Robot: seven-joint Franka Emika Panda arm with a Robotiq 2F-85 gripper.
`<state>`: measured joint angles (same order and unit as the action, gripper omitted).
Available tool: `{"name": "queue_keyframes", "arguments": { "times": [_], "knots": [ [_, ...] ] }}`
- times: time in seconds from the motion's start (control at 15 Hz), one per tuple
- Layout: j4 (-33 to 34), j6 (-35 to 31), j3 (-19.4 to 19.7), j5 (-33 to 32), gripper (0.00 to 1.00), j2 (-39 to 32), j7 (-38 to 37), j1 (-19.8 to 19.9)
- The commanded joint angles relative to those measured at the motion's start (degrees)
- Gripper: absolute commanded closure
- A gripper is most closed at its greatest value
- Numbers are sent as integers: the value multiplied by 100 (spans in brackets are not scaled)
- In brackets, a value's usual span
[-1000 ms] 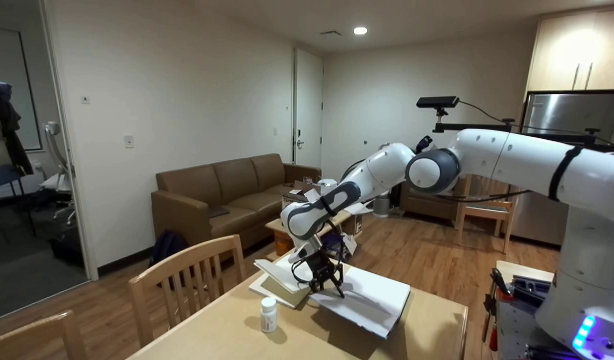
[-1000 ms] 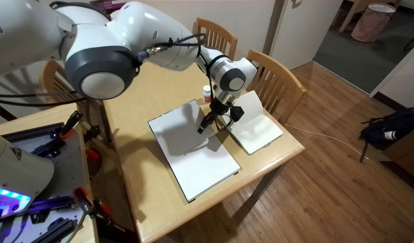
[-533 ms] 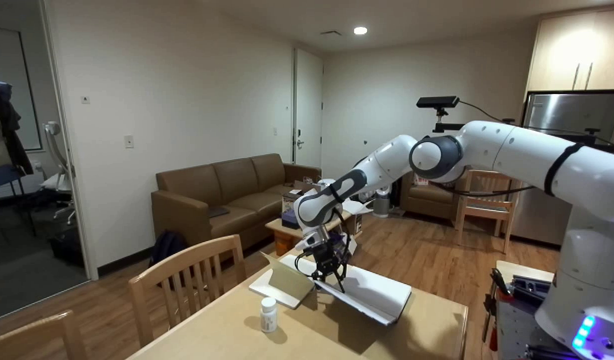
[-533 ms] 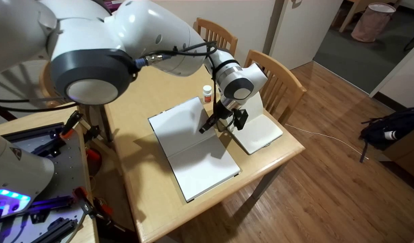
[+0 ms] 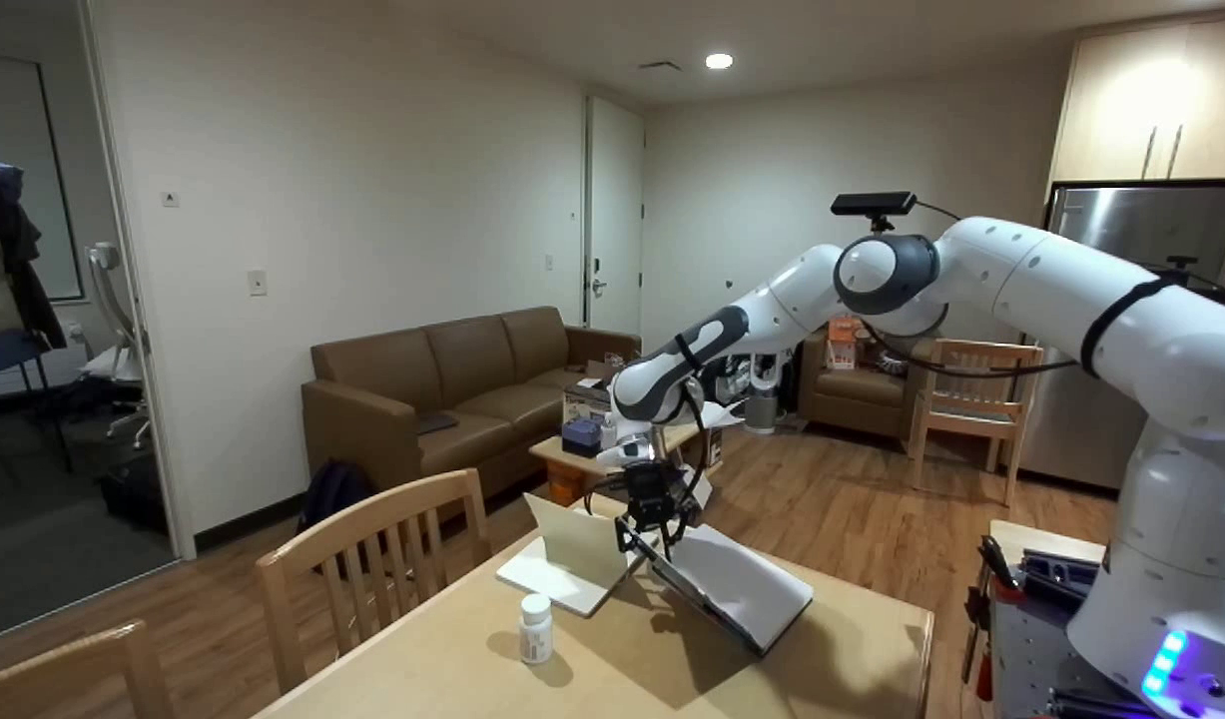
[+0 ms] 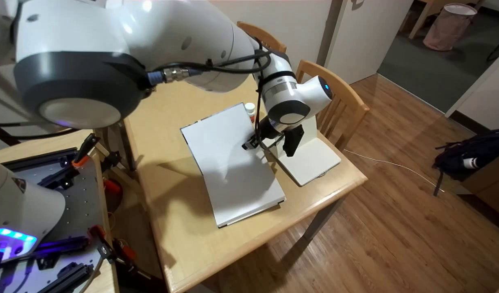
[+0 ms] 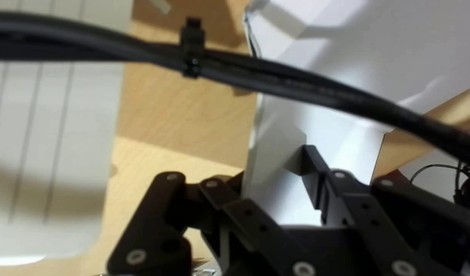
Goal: Close the open book on the left
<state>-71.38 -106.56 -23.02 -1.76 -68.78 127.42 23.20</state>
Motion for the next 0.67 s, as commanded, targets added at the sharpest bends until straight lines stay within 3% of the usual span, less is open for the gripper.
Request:
{"name": "queue_keyframes", "arguments": {
  "times": [0.0, 0.47, 0.53, 0.6],
  "knots": [
    [-1212, -883, 92, 1000, 89, 681, 998, 339],
    [-2732, -1594, 37, 2825, 89, 1344, 3028, 1007],
    [-2335, -1651, -976, 1937, 89, 872, 2348, 1673],
    [-2507, -1758, -1152, 1918, 89, 900, 2324, 1872]
  ]
}}
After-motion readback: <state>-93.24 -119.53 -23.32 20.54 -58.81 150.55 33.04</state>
